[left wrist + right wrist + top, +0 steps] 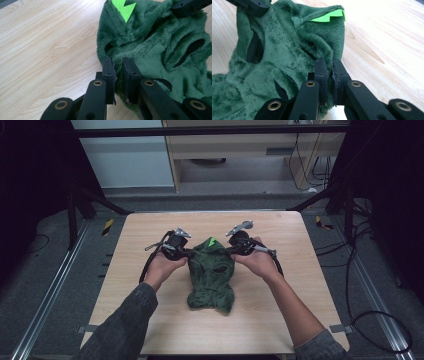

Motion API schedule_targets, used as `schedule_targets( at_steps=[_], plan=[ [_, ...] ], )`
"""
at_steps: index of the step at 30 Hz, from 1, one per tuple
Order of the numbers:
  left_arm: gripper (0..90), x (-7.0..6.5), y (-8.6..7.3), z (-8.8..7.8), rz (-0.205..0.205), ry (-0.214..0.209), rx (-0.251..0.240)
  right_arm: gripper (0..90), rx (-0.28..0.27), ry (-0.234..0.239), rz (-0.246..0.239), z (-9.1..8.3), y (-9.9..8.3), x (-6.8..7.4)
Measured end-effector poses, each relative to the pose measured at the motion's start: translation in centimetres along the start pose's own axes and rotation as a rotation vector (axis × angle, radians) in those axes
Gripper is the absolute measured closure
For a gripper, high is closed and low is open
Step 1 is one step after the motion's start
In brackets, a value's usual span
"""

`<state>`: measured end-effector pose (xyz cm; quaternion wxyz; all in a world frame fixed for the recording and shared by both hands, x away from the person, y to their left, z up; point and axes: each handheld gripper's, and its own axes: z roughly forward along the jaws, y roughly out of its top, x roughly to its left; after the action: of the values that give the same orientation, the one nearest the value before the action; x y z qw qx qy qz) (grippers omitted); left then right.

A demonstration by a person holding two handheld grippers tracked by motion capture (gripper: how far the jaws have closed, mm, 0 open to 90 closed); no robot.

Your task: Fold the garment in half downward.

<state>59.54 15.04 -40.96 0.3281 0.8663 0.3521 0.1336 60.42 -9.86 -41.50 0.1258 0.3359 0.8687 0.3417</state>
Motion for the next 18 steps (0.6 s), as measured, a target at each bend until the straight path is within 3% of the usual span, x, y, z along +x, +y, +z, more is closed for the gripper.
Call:
schedule_targets(
  at_steps=[7, 18],
  plan=[
    [81.1, -0.6, -0.3, -0.6, 0.033, 0.009, -0.007, 84.6, -0.018, -0.005, -0.030, -0.4, -0.1, 0.5],
    [81.1, -1.9, -1.4, -1.7, 0.051, -0.005, -0.042, 84.4, -0.061, -0.012, -0.053, -1.6, -1.4, 1.9]
  ],
)
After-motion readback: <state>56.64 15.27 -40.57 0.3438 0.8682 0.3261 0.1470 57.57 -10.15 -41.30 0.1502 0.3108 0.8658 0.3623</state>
